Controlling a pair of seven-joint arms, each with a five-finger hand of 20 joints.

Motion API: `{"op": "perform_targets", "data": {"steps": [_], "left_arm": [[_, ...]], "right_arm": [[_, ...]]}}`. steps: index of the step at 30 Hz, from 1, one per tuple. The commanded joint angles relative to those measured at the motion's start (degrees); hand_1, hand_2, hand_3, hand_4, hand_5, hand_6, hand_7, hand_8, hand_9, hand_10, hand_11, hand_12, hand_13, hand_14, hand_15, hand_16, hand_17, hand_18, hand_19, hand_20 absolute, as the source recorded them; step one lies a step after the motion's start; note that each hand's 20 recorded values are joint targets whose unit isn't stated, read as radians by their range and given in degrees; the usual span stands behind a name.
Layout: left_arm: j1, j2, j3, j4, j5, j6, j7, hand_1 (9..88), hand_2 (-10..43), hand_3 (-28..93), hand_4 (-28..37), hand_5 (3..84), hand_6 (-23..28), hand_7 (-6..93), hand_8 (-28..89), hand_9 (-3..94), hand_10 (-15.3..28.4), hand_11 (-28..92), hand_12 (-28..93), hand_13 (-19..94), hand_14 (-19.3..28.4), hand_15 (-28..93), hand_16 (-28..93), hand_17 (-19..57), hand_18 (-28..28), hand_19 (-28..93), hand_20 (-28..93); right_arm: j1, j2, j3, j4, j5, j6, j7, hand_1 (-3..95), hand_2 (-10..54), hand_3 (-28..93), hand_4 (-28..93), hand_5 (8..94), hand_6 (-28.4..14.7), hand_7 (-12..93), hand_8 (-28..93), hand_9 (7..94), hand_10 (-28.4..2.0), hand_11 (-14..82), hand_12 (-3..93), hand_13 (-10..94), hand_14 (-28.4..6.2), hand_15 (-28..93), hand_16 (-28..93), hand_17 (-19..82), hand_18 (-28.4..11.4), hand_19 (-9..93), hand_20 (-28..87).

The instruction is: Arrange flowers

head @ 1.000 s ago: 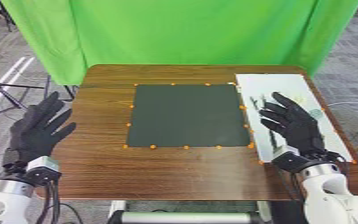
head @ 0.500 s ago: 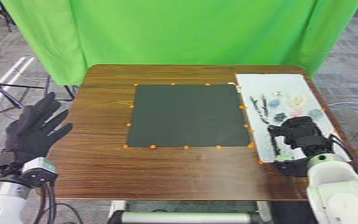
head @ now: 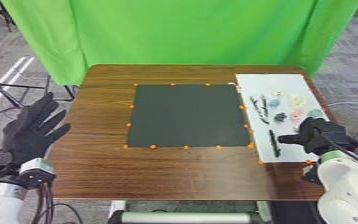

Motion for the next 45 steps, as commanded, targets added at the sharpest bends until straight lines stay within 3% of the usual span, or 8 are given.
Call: {"op": "perform_targets", "data": {"steps": [1, 19, 26, 34, 36, 37, 40, 45], "left_arm": [[0.3, 0.43, -0.24, -0.09, 0.28, -0.02, -0.46, 23.1, -3.3, 68, -28.3, 20.7, 1.4, 18.0, -9, 16.6, 9.2, 11, 20, 12, 11.8, 14, 8, -13.0, 19.4, 37, 9], [0.17, 1.08, -0.06, 0.13, 0.16, -0.1, -0.73, 22.9, -3.4, 68, -28.3, 20.7, 1.3, 17.9, -9, 16.7, 9.3, 11, 20, 12, 11.8, 14, 8, -13.0, 19.3, 37, 9], [0.12, 0.94, -0.04, 0.13, 0.2, -0.06, -0.88, 22.9, -3.3, 68, -28.3, 20.7, 1.3, 18.0, -9, 16.6, 9.3, 11, 20, 12, 11.8, 14, 8, -13.0, 19.4, 37, 9], [0.39, 1.0, 0.09, -0.01, 0.22, 0.19, -0.75, 22.9, -3.2, 68, -28.3, 20.7, 1.4, 17.9, -9, 16.6, 9.3, 11, 20, 12, 11.8, 14, 8, -13.0, 19.3, 37, 9], [0.4, 0.95, 0.15, -0.01, 0.19, 0.25, -0.76, 22.9, -3.2, 68, -28.3, 20.7, 1.4, 17.9, -9, 16.6, 9.3, 11, 20, 12, 11.8, 14, 8, -13.0, 19.3, 37, 9], [0.44, 0.86, 0.15, -0.03, 0.23, 0.22, -0.74, 23.0, -3.2, 68, -28.3, 20.8, 1.4, 17.9, -9, 16.6, 9.3, 11, 20, 12, 11.8, 14, 8, -13.0, 19.3, 37, 9], [0.43, 0.67, 0.19, -0.01, 0.26, 0.25, -0.72, 22.9, -3.3, 68, -28.3, 20.7, 1.4, 17.9, -9, 16.6, 9.3, 11, 20, 12, 11.8, 14, 8, -13.0, 19.3, 37, 9], [0.47, 0.84, -0.35, -0.16, 0.34, 0.52, -0.49, 23.0, -3.2, 68, -28.3, 20.7, 1.4, 17.8, -9, 16.6, 9.3, 11, 20, 12, 11.8, 14, 8, -13.1, 19.4, 37, 9]], "right_arm": [[0.94, -1.43, -1.72, 2.47, 5.46, -2.5, 0.89, 14.6, -9.5, 71, -28, 58.4, -2.9, 49, -15, 59.6, -15.2, 60.6, 45.1, 54, -15.7, 83, 37, 23, -22.9, 87, 58], [4.49, -2.46, -9.81, 8.15, 3.9, -4.3, 1.36, 15.9, -9.5, 71, -28, 58.5, -2.6, 50, -15, 60.0, -15.5, 61.7, 44.4, 55, -15.7, 84, 35, 24, -22.7, 88, 58], [6.75, -3.03, -14.74, 10.46, 2.1, -5.12, 1.34, 26.1, -9.5, 70, -28, 64.2, -1.4, 54, -16, 66.7, -11.9, 65.7, 46.7, 61, -13.9, 86, 38, 29, -22.8, 92, 57], [7.59, -4.03, -18.6, 11.37, 0.14, -4.74, 0.65, 31.1, -9.5, 73, -28, 67.6, 0.1, 56, -17, 70.7, -11.6, 66.5, 48.1, 65, -12.9, 87, 40, 33, -22.4, 93, 59], [7.64, -4.22, -19.12, 11.36, 0.11, -4.75, 0.09, 35.3, -9.5, 73, -28, 68.5, 0.5, 54, 6, 72.0, -11.2, 66.5, 48.4, 67, -12.4, 87, 41, 35, -22.4, 93, 60], [7.64, -4.35, -19.21, 11.37, 0.12, -4.9, -0.34, 37.5, -9.5, 72, -28, 68.8, 0.5, 53, 11, 72.4, -11.2, 66.4, 48.5, 67, -12.1, 87, 41, 36, -22.3, 93, 60], [7.12, -4.6, -19.05, 11.35, 1.32, -3.81, -1.25, 45.2, -9.5, 76, -28, 72.4, 1.1, 52, 12, 76.3, -10.8, 65.3, 49.0, 70, -11.4, 86, 41, 37, -22.4, 93, 61], [6.17, -4.58, -17.89, 11.41, 2.36, 0.46, -2.26, 45.5, -9.5, 81, -27, 74.0, 0.6, 51, 16, 77.9, -10.7, 65.2, 50.0, 71, -11.1, 86, 42, 38, -22.4, 93, 62]]}}
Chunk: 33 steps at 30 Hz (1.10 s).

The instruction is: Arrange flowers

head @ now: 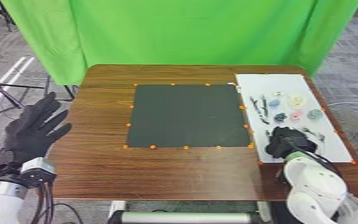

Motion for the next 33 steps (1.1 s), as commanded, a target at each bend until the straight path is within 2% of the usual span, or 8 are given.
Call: {"op": "perform_targets", "data": {"steps": [1, 7, 11, 16, 20, 22, 28, 33], "left_arm": [[0.9, -0.13, -0.7, -0.44, 0.33, 0.64, 0.17, 23.0, -3.3, 68, -28.3, 20.7, 1.4, 17.9, -9, 16.6, 9.3, 11, 20, 12, 11.8, 14, 8, -13.1, 19.4, 37, 9], [1.52, 0.47, -2.0, -0.79, 0.88, 0.8, 0.39, 22.9, -3.3, 68, -28.3, 20.7, 1.4, 17.8, -9, 16.6, 9.2, 11, 20, 12, 11.7, 14, 8, -13.1, 19.3, 37, 9], [2.29, 1.12, -3.2, -1.12, 2.07, 0.23, 0.03, 22.8, -3.3, 68, -28.3, 20.7, 1.3, 17.9, -9, 16.7, 9.2, 11, 20, 12, 11.8, 14, 8, -13.1, 19.3, 37, 9], [5.03, 2.23, -7.48, -1.62, 1.67, -3.39, -3.33, 23.1, -3.2, 68, -28.3, 20.7, 1.3, 18.1, -9, 16.7, 9.3, 11, 20, 12, 11.7, 14, 8, -13.0, 19.3, 37, 9], [7.04, 2.97, -10.13, -1.71, 1.54, -3.85, -3.29, 23.1, -3.2, 68, -28.3, 20.9, 1.3, 18.1, -9, 17.0, 9.4, 11, 20, 12, 11.8, 14, 8, -13.0, 19.3, 37, 9], [8.0, 3.02, -11.18, -1.93, 1.3, -3.87, -3.17, 23.0, -3.5, 68, -28.3, 21.0, 1.3, 18.0, -9, 16.9, 9.4, 11, 20, 12, 11.9, 14, 8, -13.0, 19.3, 37, 9], [10.19, 3.0, -14.05, -2.04, 0.84, -6.29, -3.75, 23.0, -4.3, 68, -28.3, 20.9, 1.3, 17.7, -9, 16.8, 9.3, 11, 20, 12, 11.8, 14, 8, -13.0, 19.2, 37, 9], [12.05, 2.24, -15.37, -2.48, 0.5, -5.55, -3.59, 23.1, -4.6, 68, -28.3, 20.8, 1.3, 17.4, -9, 16.5, 9.1, 10, 20, 12, 11.6, 13, 8, -13.2, 19.1, 36, 9]], "right_arm": [[-5.25, -1.27, -1.98, 2.98, 3.69, 3.32, -2.82, 44.7, -9.5, 82, -26, 73.7, 0.5, 51, 17, 78.0, -10.6, 65.7, 50.4, 71, -11.2, 86, 42, 39, -22.5, 93, 62], [-3.71, -0.67, 1.32, 1.63, 8.48, 9.78, -1.59, 41.5, -9.5, 84, -20, 73.1, -0.2, 55, 21, 79.0, -10.6, 68.2, 52.5, 72, -11.4, 87, 41, 40, -22.8, 93, 65], [-2.12, 0.03, 3.4, 0.32, 11.11, 14.06, -1.16, 41.3, -9.5, 84, -19, 73.4, 0.0, 56, 21, 79.6, -10.4, 68.5, 52.8, 73, -11.3, 88, 41, 41, -22.8, 93, 66], [1.33, 0.63, 4.01, -0.95, 16.83, 18.5, -1.88, 41.4, -9.5, 83, -18, 73.9, 0.0, 55, 21, 80.2, -10.3, 68.2, 53.1, 74, -11.0, 88, 41, 42, -22.7, 93, 67], [5.11, 0.27, 1.95, -1.64, 19.52, 20.11, -3.1, 41.6, -9.5, 83, -18, 74.6, -0.2, 55, 21, 80.6, -10.2, 68.0, 53.2, 74, -11.0, 88, 41, 42, -22.7, 93, 68], [7.33, -0.31, 0.12, -1.71, 20.42, 20.78, -3.85, 41.6, -9.5, 83, -18, 74.9, -0.1, 54, 21, 80.7, -10.1, 67.9, 53.2, 74, -10.8, 88, 41, 43, -22.6, 93, 68], [15.88, -3.67, -7.31, 0.11, 20.97, 21.07, -5.11, 41.8, -9.5, 83, -18, 75.8, -0.1, 53, 22, 81.5, -9.8, 67.5, 53.0, 76, -10.3, 87, 41, 44, -22.8, 93, 69], [22.29, -8.29, -13.62, 3.1, 19.96, 20.16, -5.07, 41.9, -9.5, 83, -18, 76.4, 0.0, 52, 22, 81.8, -9.6, 67.1, 53.1, 76, -10.3, 87, 41, 44, -22.6, 93, 68]]}}
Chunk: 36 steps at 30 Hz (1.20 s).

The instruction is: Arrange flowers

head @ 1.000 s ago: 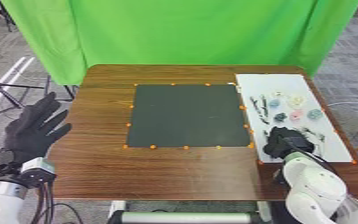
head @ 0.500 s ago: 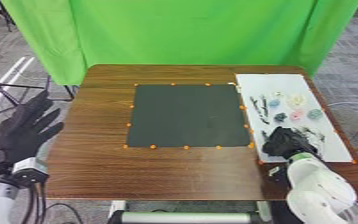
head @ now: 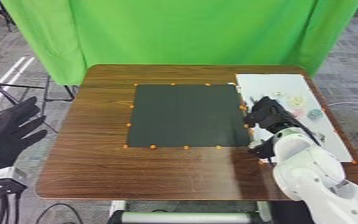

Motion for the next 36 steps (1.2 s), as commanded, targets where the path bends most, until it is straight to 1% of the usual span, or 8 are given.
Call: {"op": "perform_targets", "data": {"steps": [1, 11, 13, 17, 21, 26, 30, 36], "left_arm": [[3.33, -0.94, -2.34, -0.86, -0.73, -0.83, -0.18, 23.1, -4.7, 68, -28.3, 20.8, 1.3, 17.4, -9, 16.4, 9.0, 10, 20, 12, 11.5, 13, 8, -13.2, 19.1, 36, 9], [2.67, -1.58, -0.29, -1.0, -0.53, -1.03, -0.05, 23.1, -4.9, 68, -28.3, 20.8, 1.2, 17.3, -9, 16.4, 9.0, 10, 21, 12, 11.5, 13, 9, -13.2, 19.0, 36, 9], [2.89, -2.07, -0.24, -0.75, -0.28, -1.83, 0.35, 23.0, -5.0, 68, -28.3, 20.8, 1.1, 17.3, -9, 16.4, 9.0, 10, 21, 12, 11.5, 13, 9, -13.2, 19.0, 36, 9], [4.49, -3.43, 0.24, -0.99, -0.36, -0.45, 1.5, 23.1, -5.6, 69, -28.3, 20.8, 0.9, 17.4, -9, 16.3, 8.8, 10, 21, 12, 11.4, 13, 9, -13.2, 18.9, 36, 9], [4.13, -3.01, 1.24, -0.76, -0.26, -0.47, 1.45, 23.2, -6.2, 69, -28.3, 20.9, 0.5, 17.5, -9, 16.3, 8.6, 9, 21, 12, 11.3, 12, 9, -13.2, 18.9, 35, 9], [1.73, -1.29, 2.69, 0.26, -0.36, -0.87, 0.77, 23.1, -6.2, 68, -28.3, 20.9, 0.6, 17.5, -9, 16.4, 8.6, 9, 22, 12, 11.3, 12, 9, -13.1, 18.8, 35, 10], [0.48, -0.77, 4.29, 0.53, -0.26, -0.41, 1.02, 23.0, -6.2, 69, -28.2, 21.0, 0.6, 17.4, -9, 16.4, 8.6, 9, 22, 12, 11.2, 12, 9, -13.1, 18.8, 35, 10], [-1.65, 0.23, 6.13, 1.36, -0.06, -1.33, 0.39, 23.1, -6.0, 68, -28.3, 21.0, 0.7, 17.4, -9, 16.4, 8.7, 9, 22, 12, 11.2, 12, 9, -13.1, 18.8, 35, 10]], "right_arm": [[10.43, -7.97, -8.65, 3.23, -1.65, -0.37, -1.08, 41.9, -9.5, 83, -18, 76.6, 0.0, 52, 22, 81.8, -9.6, 67.1, 53.1, 76, -10.4, 87, 41, 44, -22.6, 93, 68], [16.49, -17.18, -19.17, 10.99, -6.47, -4.26, -1.68, 41.9, -9.5, 83, -18, 77.1, 0.3, 51, 23, 82.3, -9.5, 66.5, 53.2, 76, -10.1, 87, 41, 45, -22.7, 93, 69], [18.14, -18.85, -21.56, 13.35, -7.51, -4.96, -1.57, 41.9, -9.5, 83, -17, 77.2, 0.3, 51, 23, 82.4, -9.5, 66.5, 53.1, 77, -10.1, 87, 41, 45, -22.8, 93, 69], [19.94, -22.32, -24.06, 16.83, -8.56, -6.92, -1.28, 42.0, -9.5, 83, -18, 77.3, 0.4, 50, 23, 82.6, -9.3, 66.3, 53.1, 77, -10.1, 87, 41, 46, -22.7, 93, 69], [19.47, -24.79, -25.84, 19.01, -15.64, -7.48, -1.25, 42.0, -9.5, 82, -18, 77.5, 0.6, 50, 23, 82.9, -9.2, 66.0, 52.9, 77, -9.9, 87, 41, 46, -22.6, 93, 69], [17.67, -28.09, -26.43, 20.36, -21.37, -9.0, -1.2, 41.9, -9.5, 82, -18, 78.2, 1.0, 49, 22, 83.3, -8.9, 65.5, 52.4, 78, -9.4, 86, 40, 47, -22.5, 93, 69], [17.12, -30.13, -26.87, 21.54, -23.59, -10.78, -0.96, 41.8, -9.5, 82, -18, 78.8, 1.2, 48, 23, 83.7, -8.6, 65.2, 52.1, 79, -9.2, 86, 40, 47, -22.5, 93, 68], [15.32, -33.35, -25.58, 23.25, -25.92, -13.54, -1.48, 41.7, -9.5, 82, -18, 79.7, 1.9, 47, 23, 84.6, -8.2, 64.4, 51.7, 79, -8.7, 85, 40, 48, -22.6, 93, 68]]}}
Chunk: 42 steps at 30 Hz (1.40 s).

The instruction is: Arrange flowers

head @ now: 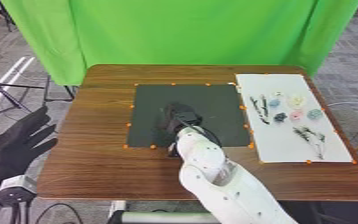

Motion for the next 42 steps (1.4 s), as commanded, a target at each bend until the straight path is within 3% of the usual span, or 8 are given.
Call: {"op": "perform_targets", "data": {"steps": [1, 13, 16, 21, 24, 33, 35, 42], "left_arm": [[-2.38, 1.31, 1.97, 0.72, 0.22, -0.88, -0.96, 23.0, -6.1, 69, -28.2, 21.0, 0.7, 17.4, -9, 16.3, 8.7, 9, 22, 12, 11.2, 12, 9, -13.1, 18.8, 35, 10], [-4.41, 2.81, 3.64, 1.65, 0.49, -1.15, -2.2, 23.1, -6.0, 69, -28.3, 21.0, 0.8, 17.4, -9, 16.4, 8.6, 9, 22, 12, 11.2, 12, 9, -13.1, 18.8, 35, 10], [-4.71, 2.86, 3.75, 1.65, 1.49, -1.4, -2.82, 23.2, -5.9, 69, -28.3, 21.0, 0.7, 17.4, -9, 16.4, 8.6, 9, 22, 12, 11.2, 12, 9, -13.1, 18.8, 35, 10], [-4.51, 2.65, 3.82, 1.61, 1.57, -1.38, -2.88, 23.2, -5.8, 69, -28.2, 21.0, 0.7, 17.4, -9, 16.4, 8.7, 9, 22, 12, 11.1, 12, 9, -13.0, 18.7, 35, 10], [-4.34, 2.45, 3.75, 1.52, 1.61, -1.42, -2.7, 23.2, -5.6, 68, -28.2, 21.0, 0.8, 17.4, -9, 16.4, 8.7, 9, 22, 12, 11.2, 12, 9, -13.0, 18.7, 35, 10], [-3.93, 1.98, 3.72, 1.47, 1.63, -1.52, -2.68, 23.3, -5.7, 69, -28.2, 21.0, 0.8, 17.5, -9, 16.4, 8.6, 9, 22, 12, 11.2, 12, 9, -13.1, 18.8, 35, 10], [-4.07, 2.0, 3.73, 1.57, 1.58, -1.49, -2.79, 23.3, -5.7, 69, -28.2, 21.0, 0.8, 17.5, -9, 16.4, 8.7, 9, 22, 12, 11.2, 12, 9, -13.1, 18.8, 35, 10], [-3.98, 1.98, 3.75, 1.45, 1.65, -1.31, -2.65, 23.4, -5.4, 69, -28.2, 21.0, 0.8, 17.5, -9, 16.4, 8.7, 9, 22, 12, 11.2, 12, 9, -13.1, 18.8, 35, 10]], "right_arm": [[-2.53, -4.38, 0.02, 1.93, -2.57, -3.63, -0.45, 41.7, -9.5, 82, -18, 79.8, 2.0, 47, 23, 84.8, -8.2, 64.3, 51.7, 80, -8.6, 85, 40, 48, -22.6, 93, 68], [-2.81, -6.91, 0.34, 4.94, -4.66, -4.71, -0.2, 40.8, -8.3, 81, -19, 81.2, 3.0, 45, 22, 86.3, -7.7, 62.8, 51.2, 81, -7.9, 84, 40, 51, -22.5, 93, 68], [-2.87, -7.13, 0.64, 5.05, -3.02, -4.28, 0.02, 37.4, -4.2, 82, -20, 82.0, 2.8, 43, 21, 86.7, -7.6, 62.4, 50.9, 82, -7.7, 84, 40, 51, -22.4, 93, 69], [-3.45, -7.13, 1.12, 4.92, -2.52, -4.21, -1.28, 33.0, 1.1, 83, -21, 83.9, 1.7, 41, 11, 86.9, -7.9, 61.2, 50.4, 82, -8.0, 83, 41, 51, -22.3, 93, 69], [-3.68, -7.02, 1.18, 5.03, -3.4, -4.66, -1.25, 29.7, 2.7, 83, -20, 85.0, 1.3, 41, -7, 86.7, -8.1, 60.8, 50.2, 82, -8.4, 82, 41, 51, -22.4, 93, 68], [-4.33, -6.57, 1.42, 4.45, -3.29, -7.34, -2.11, 28.5, 0.2, 82, -20, 84.0, 1.0, 41, -9, 85.5, -9.0, 60.4, 50.3, 80, -9.0, 82, 41, 49, -22.4, 93, 68], [-4.4, -6.66, 1.58, 4.68, -3.89, -7.95, -2.4, 30.2, -2.3, 82, -22, 82.2, 0.6, 40, 1, 84.6, -9.0, 60.7, 50.5, 79, -9.2, 83, 41, 48, -22.3, 93, 68], [-3.95, -6.56, 1.74, 4.99, -4.67, -8.29, -1.63, 26.9, -3.9, 79, -24, 81.5, 0.5, 41, -10, 83.5, -9.3, 61.0, 50.4, 78, -9.2, 83, 41, 47, -22.4, 93, 67]]}}
